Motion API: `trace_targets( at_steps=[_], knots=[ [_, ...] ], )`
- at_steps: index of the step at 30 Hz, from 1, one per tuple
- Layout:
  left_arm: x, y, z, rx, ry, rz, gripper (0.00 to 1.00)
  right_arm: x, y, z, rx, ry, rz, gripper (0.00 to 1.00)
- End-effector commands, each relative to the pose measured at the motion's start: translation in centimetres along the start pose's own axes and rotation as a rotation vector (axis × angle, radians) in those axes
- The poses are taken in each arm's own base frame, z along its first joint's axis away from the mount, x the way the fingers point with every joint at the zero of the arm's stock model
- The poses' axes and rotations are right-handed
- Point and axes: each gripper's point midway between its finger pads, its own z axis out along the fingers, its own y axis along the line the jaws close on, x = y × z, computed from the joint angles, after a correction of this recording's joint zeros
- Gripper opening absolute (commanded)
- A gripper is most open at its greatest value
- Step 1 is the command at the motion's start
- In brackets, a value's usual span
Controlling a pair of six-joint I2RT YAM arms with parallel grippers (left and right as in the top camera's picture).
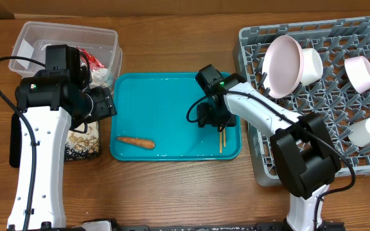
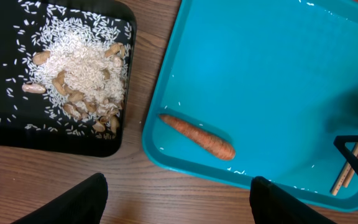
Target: Sort waste into correct bins and load items into the dishwasher
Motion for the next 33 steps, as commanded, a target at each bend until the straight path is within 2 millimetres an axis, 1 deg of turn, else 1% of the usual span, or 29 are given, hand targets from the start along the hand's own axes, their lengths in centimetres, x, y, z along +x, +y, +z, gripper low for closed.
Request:
trace_targets(
  at_steps=[1,5,11,12,13,15,17,20,21,25,26,30,31,33],
  knots=[
    [-0.6,0.0,-0.7,0.006,-0.032,-0.009,0.75,0.7,-0.3,0.6,0.025,0.013,0.004,0.68],
    [-0.6,0.0,-0.7,0.006,-0.032,-0.009,0.75,1.3,-0.7,1.3,0.035,0.035,0.007,0.68],
    [-0.6,0.0,-0.7,0.005,-0.032,-0.009,0.75,1.4,-0.6,1.3,0.03,0.037,0.006,0.68],
    [-0.6,0.0,-0.7,0.005,-0.032,-0.009,0.75,1.4,-0.6,1.3,0.03,0.039,0.006,0.65],
    [-0.6,0.0,-0.7,0.005,-0.032,-0.009,0.75,1.5,-0.7,1.3,0.032,0.042,0.006,0.58],
    [-0.6,0.0,-0.7,0.005,-0.032,-0.009,0.75,1.7,-0.8,1.3,0.037,0.051,0.007,0.38],
    [-0.6,0.0,-0.7,0.005,-0.032,-0.009,0.75,2.0,-1.0,1.3,0.043,0.061,0.008,0.28],
    [-0.6,0.0,-0.7,0.005,-0.032,-0.009,0.76,2.2,-1.1,1.3,0.049,0.071,0.009,0.26],
    [-0.6,0.0,-0.7,0.005,-0.032,-0.009,0.75,2.3,-1.1,1.2,0.05,0.073,0.009,0.24],
    [-0.6,0.0,-0.7,0.005,-0.031,-0.009,0.75,2.5,-1.2,1.2,0.055,0.081,0.01,0.06],
    [-0.6,0.0,-0.7,0.006,-0.031,-0.009,0.75,2.5,-1.2,1.2,0.055,0.081,0.01,0.04],
    [-0.5,0.0,-0.7,0.005,-0.027,-0.009,0.75,2.2,-1.1,0.8,0.049,0.07,0.009,0.04],
    [-0.5,0.0,-0.7,0.005,-0.027,-0.009,0.75,2.1,-1.0,0.5,0.046,0.063,0.007,0.04],
    [-0.5,0.0,-0.7,0.005,-0.027,-0.009,0.75,1.4,-0.9,-0.7,0.048,0.033,0.006,0.04]
  ],
)
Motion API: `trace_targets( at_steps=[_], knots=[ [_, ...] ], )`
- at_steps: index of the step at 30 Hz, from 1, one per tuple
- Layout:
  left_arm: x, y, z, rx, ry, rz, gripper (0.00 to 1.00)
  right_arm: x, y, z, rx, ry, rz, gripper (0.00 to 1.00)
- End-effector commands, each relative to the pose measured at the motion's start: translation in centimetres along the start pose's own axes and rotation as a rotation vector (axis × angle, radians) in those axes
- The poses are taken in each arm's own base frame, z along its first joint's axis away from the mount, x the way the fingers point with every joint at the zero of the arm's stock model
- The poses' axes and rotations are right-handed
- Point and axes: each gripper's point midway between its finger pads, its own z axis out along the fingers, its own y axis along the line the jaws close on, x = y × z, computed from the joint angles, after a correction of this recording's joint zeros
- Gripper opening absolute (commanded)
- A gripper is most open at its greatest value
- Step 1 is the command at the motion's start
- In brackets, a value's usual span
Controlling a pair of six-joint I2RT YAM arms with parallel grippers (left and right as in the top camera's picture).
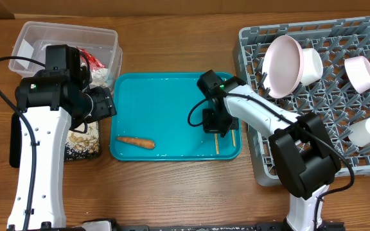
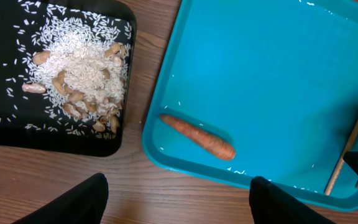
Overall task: Sort waste into correct bins and load items into the dishwasher
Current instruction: 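Close the right gripper on the chopsticks and adjust the grip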
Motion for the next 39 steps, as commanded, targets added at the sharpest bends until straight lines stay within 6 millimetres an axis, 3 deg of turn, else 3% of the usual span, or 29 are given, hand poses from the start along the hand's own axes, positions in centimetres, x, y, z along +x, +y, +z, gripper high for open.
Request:
trace_targets(
  at_steps=[1,7,11,13,15,17,22,33,39],
  knots=[
    [-0.5,0.0,-0.7,0.005,-0.027,-0.009,0.75,-1.1,0.1,-2.5,0.008,-0.066,-0.01,0.04],
    [-0.5,0.0,-0.7,0.005,-0.029,-0.009,0.76,-2.8,-0.4,-9.6,-0.01,-0.229,-0.084,0.04],
    [-0.6,0.0,-0.7,0.006,-0.031,-0.009,0.75,-3.0,-1.1,-11.1,-0.037,-0.251,-0.068,0.04],
    [-0.6,0.0,-0.7,0.006,-0.032,-0.014,0.75,-2.5,-0.7,-10.6,-0.069,-0.218,-0.09,0.14],
    [-0.6,0.0,-0.7,0.006,-0.031,-0.014,0.75,-2.1,-0.5,-9.8,-0.087,-0.195,-0.096,0.32],
    [-0.6,0.0,-0.7,0.006,-0.032,-0.017,0.75,-1.7,-0.1,-8.8,-0.092,-0.176,-0.102,0.38],
    [-0.6,0.0,-0.7,0.006,-0.031,-0.017,0.76,-1.1,0.8,-5.5,-0.077,-0.144,-0.135,0.4],
    [-0.6,0.0,-0.7,0.006,-0.031,-0.017,0.75,0.0,-0.3,1.6,-0.004,0.005,-0.127,0.4],
    [-0.6,0.0,-0.7,0.006,-0.032,-0.017,0.75,0.3,-0.6,2.2,0.014,0.027,-0.124,0.13]
  ],
)
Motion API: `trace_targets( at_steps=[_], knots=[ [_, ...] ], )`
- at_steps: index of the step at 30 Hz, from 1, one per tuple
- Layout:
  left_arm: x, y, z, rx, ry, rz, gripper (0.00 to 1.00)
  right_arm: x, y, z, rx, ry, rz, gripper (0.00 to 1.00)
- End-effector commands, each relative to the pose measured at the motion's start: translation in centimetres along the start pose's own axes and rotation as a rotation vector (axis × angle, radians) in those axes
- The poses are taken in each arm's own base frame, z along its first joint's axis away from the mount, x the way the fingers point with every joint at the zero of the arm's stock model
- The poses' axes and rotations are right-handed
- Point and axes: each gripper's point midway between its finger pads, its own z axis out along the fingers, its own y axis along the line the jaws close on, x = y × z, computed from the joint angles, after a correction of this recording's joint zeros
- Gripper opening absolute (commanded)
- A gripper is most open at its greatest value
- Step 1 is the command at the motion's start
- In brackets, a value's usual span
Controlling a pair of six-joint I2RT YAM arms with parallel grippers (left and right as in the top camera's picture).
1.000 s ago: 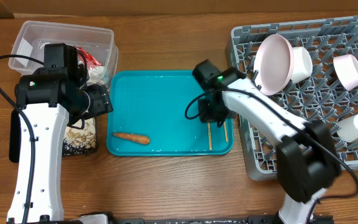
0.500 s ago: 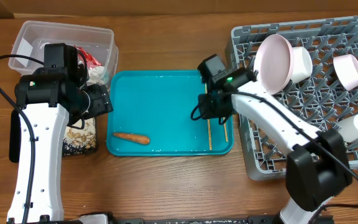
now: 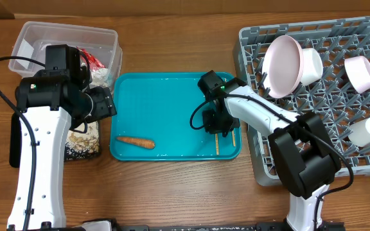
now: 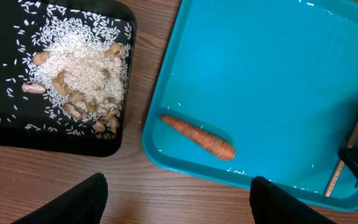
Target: Sort waste into correct bins and load items into the dishwasher
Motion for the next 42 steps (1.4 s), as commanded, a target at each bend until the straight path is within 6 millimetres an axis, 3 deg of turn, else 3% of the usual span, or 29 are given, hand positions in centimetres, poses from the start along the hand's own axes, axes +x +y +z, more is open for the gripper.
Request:
trace_targets(
  at_steps=[1,5,7,11,16,18,21,24,31,36,42],
  knots=[
    [-0.6,0.0,-0.7,0.006,-0.031,-0.017,0.75,0.7,-0.4,1.5,0.016,0.045,-0.003,0.07],
    [-0.6,0.0,-0.7,0.006,-0.031,-0.017,0.76,0.8,-0.6,1.1,0.025,0.045,-0.002,0.04],
    [-0.5,0.0,-0.7,0.006,-0.03,-0.016,0.76,0.5,-0.8,0.0,0.031,0.024,0.001,0.04],
    [-0.5,0.0,-0.7,0.005,-0.029,-0.017,0.76,-0.9,-1.3,-4.2,0.056,-0.08,0.004,0.04],
    [-0.5,0.0,-0.7,0.005,-0.029,-0.017,0.76,-2.5,-2.3,-11.6,0.043,-0.282,-0.051,0.04],
    [-0.5,0.0,-0.7,0.005,-0.028,-0.016,0.76,-2.6,-3.4,-14.0,0.056,-0.342,-0.094,0.04],
    [-0.5,0.0,-0.7,0.005,-0.028,-0.017,0.76,-2.4,-6.1,-15.6,0.116,-0.367,-0.069,0.04],
    [-0.5,0.0,-0.7,0.005,-0.027,-0.017,0.76,-1.9,-9.5,-15.3,0.181,-0.328,-0.002,0.04],
    [-0.5,0.0,-0.7,0.005,-0.028,-0.017,0.76,0.2,-12.5,-11.9,0.166,-0.218,0.077,0.04],
    [-0.5,0.0,-0.7,0.005,-0.028,-0.02,0.76,1.9,-13.1,-9.6,0.173,-0.154,0.084,0.04],
    [-0.5,0.0,-0.7,0.005,-0.028,-0.024,0.76,2.9,-12.5,-9.1,0.156,-0.114,0.073,0.04]
  ],
)
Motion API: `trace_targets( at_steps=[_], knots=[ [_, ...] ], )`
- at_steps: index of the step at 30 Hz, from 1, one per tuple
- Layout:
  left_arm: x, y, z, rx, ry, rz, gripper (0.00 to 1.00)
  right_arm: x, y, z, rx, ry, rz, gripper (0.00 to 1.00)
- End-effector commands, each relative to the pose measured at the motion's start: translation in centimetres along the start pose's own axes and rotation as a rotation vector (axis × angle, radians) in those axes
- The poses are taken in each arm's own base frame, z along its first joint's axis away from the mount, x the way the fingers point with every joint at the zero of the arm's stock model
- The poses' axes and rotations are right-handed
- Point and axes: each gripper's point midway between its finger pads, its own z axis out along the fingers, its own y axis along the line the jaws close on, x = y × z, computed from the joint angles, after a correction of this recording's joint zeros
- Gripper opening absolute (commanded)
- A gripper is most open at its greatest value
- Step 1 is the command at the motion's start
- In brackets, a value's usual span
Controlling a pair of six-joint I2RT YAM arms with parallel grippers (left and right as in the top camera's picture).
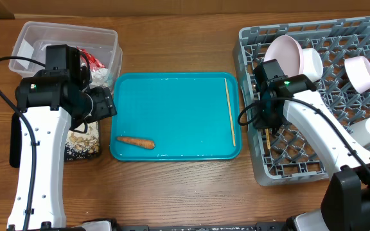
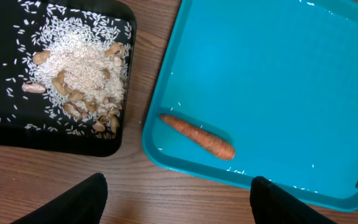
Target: Sort waste into correct bins and load items into the dishwasher
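An orange carrot (image 1: 135,142) (image 2: 197,136) lies at the front left of the teal tray (image 1: 172,102). One wooden chopstick (image 1: 230,112) lies along the tray's right edge. My left gripper (image 1: 103,102) (image 2: 179,205) hangs open over the table just in front of the tray, with nothing between its fingers. My right gripper (image 1: 266,122) is over the left side of the grey dishwasher rack (image 1: 365,163). A short tan piece of a second chopstick (image 1: 268,133) shows under it; the fingers themselves are hidden by the wrist.
A black tray (image 2: 5,124) of rice and peanuts sits left of the teal tray. Behind it stands a clear plastic bin (image 1: 37,32) holding wrappers. The rack holds a pink bowl (image 1: 282,64), a pink cup (image 1: 360,72) and a white cup (image 1: 368,130).
My right gripper has moved from the tray's right part to over the rack. One chopstick now lies straight along the tray's right edge; the other has left the tray. The left arm is unchanged.
My right gripper was low over two chopsticks at the tray's front right. At the following two moments it stayed there and the sticks lay shifted and apart. Now it is over the rack and one stick remains on the tray. My left gripper and the carrot kept still throughout.
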Motion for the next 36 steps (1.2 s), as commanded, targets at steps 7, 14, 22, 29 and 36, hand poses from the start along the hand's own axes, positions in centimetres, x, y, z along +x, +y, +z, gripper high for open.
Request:
trace_targets(
  at_steps=[7,14,22,29,36],
  knots=[
    [-0.5,0.0,-0.7,0.005,-0.029,-0.023,0.77,-0.3,0.3,-0.4,-0.014,-0.008,-0.005,0.27],
    [-0.5,0.0,-0.7,0.005,-0.029,-0.023,0.77,-5.2,1.4,-6.8,-0.092,-0.222,0.008,0.37],
    [-0.6,-0.1,-0.7,0.007,-0.033,-0.027,0.77,-7.3,6.5,-9.1,-0.24,-0.323,-0.071,0.5],
    [-0.6,0.0,-0.7,0.006,-0.032,-0.027,0.78,-6.3,9.3,-4.6,-0.223,-0.193,-0.112,0.5],
    [-0.6,0.0,-0.7,0.006,-0.031,-0.027,0.78,-5.4,10.1,1.7,-0.177,-0.025,-0.092,0.5]
  ],
)
